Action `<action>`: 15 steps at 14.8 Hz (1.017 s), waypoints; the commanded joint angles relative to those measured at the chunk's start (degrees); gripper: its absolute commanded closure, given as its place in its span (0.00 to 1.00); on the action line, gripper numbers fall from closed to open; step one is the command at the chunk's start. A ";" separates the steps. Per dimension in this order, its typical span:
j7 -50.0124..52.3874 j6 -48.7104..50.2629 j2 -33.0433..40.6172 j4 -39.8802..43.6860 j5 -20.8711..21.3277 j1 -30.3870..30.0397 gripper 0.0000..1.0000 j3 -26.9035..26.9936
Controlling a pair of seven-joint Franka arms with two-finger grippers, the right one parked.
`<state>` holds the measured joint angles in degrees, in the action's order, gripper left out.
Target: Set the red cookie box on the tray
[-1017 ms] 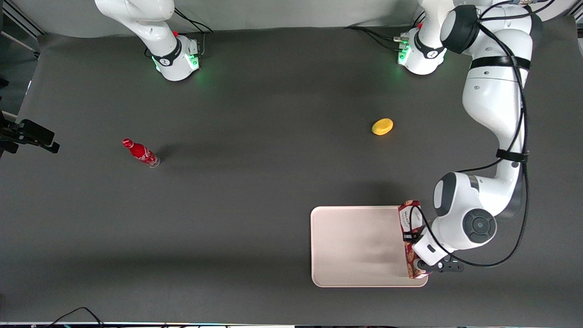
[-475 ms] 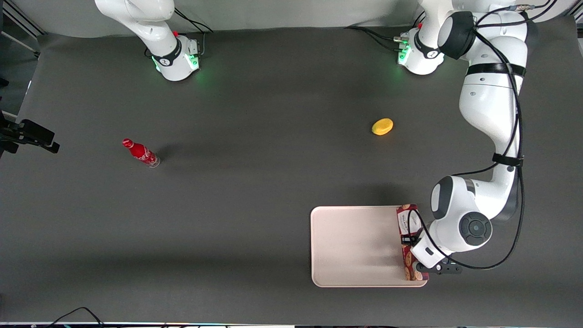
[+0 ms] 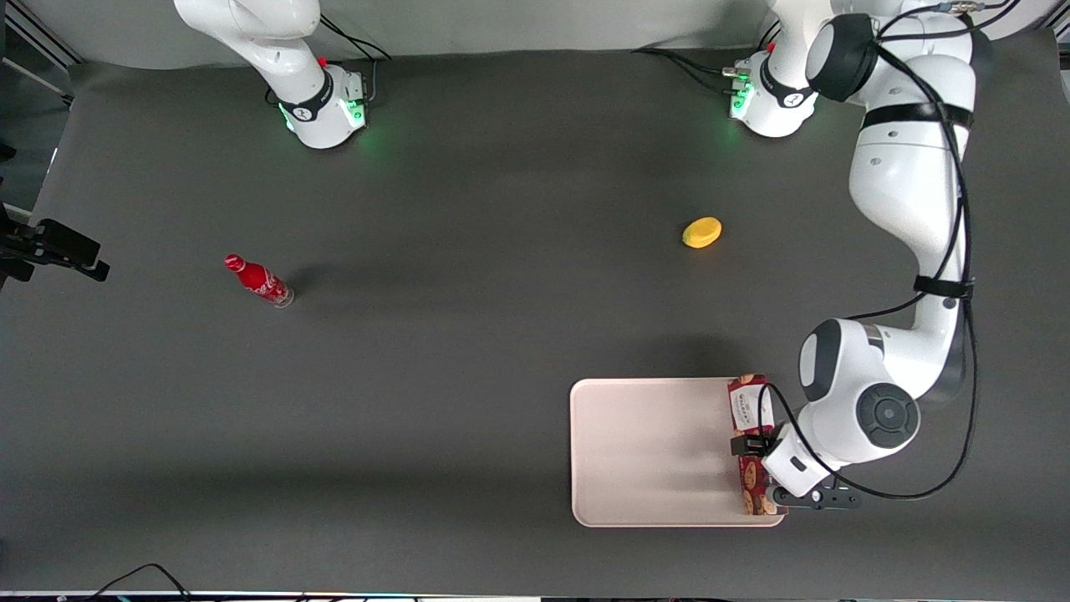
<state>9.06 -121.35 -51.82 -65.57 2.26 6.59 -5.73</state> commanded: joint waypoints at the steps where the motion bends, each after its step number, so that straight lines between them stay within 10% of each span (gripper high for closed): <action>1: 0.26 2.33 10.32 -6.75 -2.86 -1.22 0.00 -0.07; 15: -6.94 29.84 41.43 -14.76 -0.94 -8.96 0.00 0.28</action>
<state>3.95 -93.59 -18.32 -75.38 0.62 -1.75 -5.49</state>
